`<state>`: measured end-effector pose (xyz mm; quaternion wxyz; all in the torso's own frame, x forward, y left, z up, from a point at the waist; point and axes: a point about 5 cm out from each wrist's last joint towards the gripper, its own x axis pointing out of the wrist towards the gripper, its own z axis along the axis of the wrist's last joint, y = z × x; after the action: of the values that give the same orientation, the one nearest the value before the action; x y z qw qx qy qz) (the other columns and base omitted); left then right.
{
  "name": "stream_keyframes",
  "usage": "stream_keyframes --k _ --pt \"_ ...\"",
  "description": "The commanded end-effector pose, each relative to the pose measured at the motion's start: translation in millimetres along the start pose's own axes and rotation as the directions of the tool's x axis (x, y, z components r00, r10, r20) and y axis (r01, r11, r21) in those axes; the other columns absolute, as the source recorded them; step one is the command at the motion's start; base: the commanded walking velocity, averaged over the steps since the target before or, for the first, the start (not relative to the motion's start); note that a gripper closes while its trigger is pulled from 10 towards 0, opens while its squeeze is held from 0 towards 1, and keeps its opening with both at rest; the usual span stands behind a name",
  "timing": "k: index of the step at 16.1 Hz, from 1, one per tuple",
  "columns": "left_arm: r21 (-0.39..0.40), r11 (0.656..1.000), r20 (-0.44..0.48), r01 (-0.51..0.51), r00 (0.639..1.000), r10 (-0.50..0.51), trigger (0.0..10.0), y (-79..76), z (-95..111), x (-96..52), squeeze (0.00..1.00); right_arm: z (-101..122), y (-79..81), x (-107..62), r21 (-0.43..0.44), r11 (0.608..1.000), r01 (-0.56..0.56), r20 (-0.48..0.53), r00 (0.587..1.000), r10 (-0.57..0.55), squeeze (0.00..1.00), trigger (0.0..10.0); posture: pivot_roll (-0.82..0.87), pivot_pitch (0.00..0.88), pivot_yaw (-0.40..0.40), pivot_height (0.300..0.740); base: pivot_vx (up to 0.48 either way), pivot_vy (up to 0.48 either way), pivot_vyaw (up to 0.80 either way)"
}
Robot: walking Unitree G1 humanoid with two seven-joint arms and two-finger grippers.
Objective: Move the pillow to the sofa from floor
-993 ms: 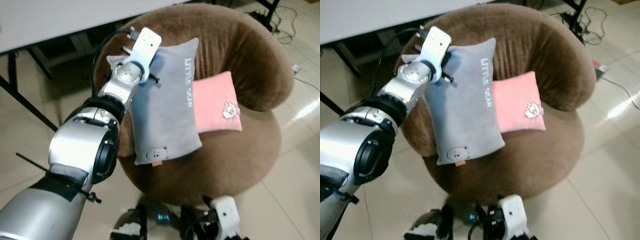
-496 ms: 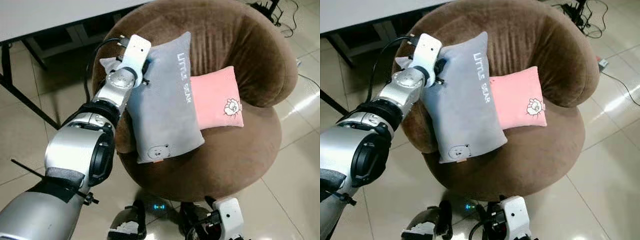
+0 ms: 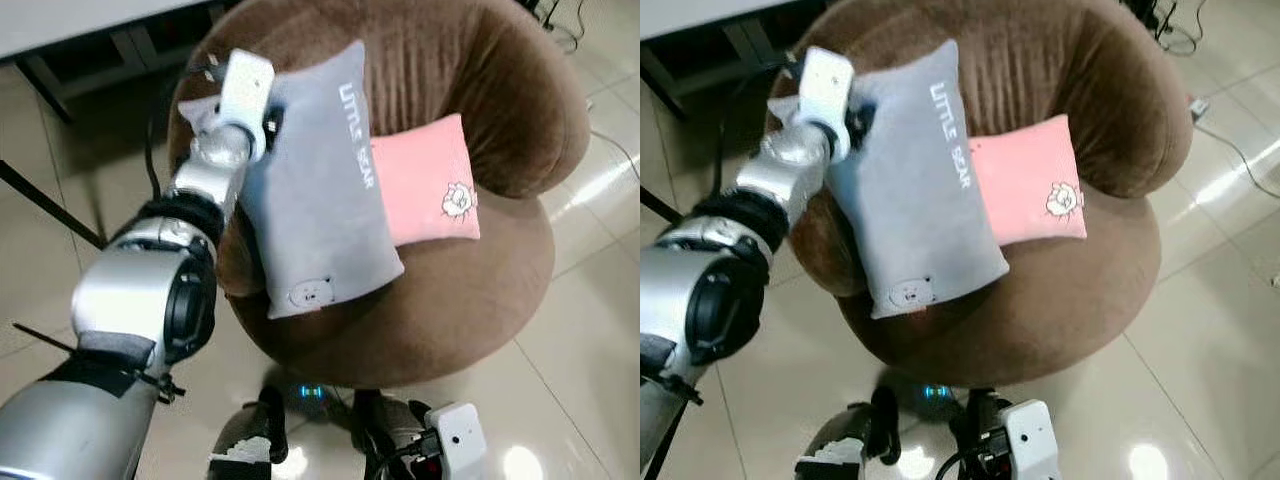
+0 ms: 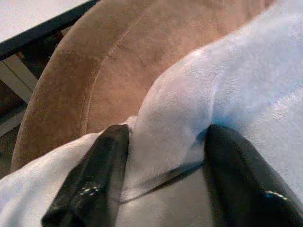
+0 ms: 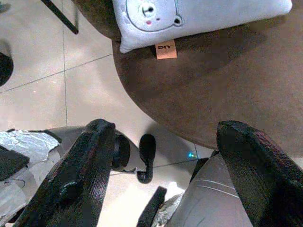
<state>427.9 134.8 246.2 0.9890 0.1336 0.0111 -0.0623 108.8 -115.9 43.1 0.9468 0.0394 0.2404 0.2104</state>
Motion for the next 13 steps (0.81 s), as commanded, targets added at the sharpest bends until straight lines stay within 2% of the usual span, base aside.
stream_keyframes --k 1,6,9,13 --pt "-0.002 1.0 -0.002 -0.002 1.0 0.002 10.0 0.9 5 0.7 1.0 -4 0.6 -2.6 0.019 1.0 0.005 -0.028 1.0 -0.005 0.0 10.0 -0.26 0.36 0.0 0.74 0.0 0.0 0.0" --pt "0.011 1.0 0.041 -0.011 0.999 0.01 10.0 6.9 21 1.5 1.0 -2 0.2 1.5 0.019 1.0 -0.002 -0.025 1.0 0.003 0.0 10.0 -0.25 0.363 -0.004 0.74 0.0 0.0 0.0" --pt "-0.005 1.0 0.076 -0.006 0.997 0.007 10.0 7.1 32 1.9 1.0 -6 1.1 1.8 0.022 1.0 -0.004 -0.036 0.999 0.005 0.0 10.0 -0.24 0.361 -0.005 0.74 0.0 0.0 0.0" --pt "0.017 0.999 0.118 0.031 0.992 -0.032 10.0 4.3 48 2.3 1.0 -7 -1.7 9.7 0.022 1.0 -0.006 -0.032 0.999 0.006 0.0 10.0 -0.22 0.348 0.003 0.74 0.0 0.0 0.0"
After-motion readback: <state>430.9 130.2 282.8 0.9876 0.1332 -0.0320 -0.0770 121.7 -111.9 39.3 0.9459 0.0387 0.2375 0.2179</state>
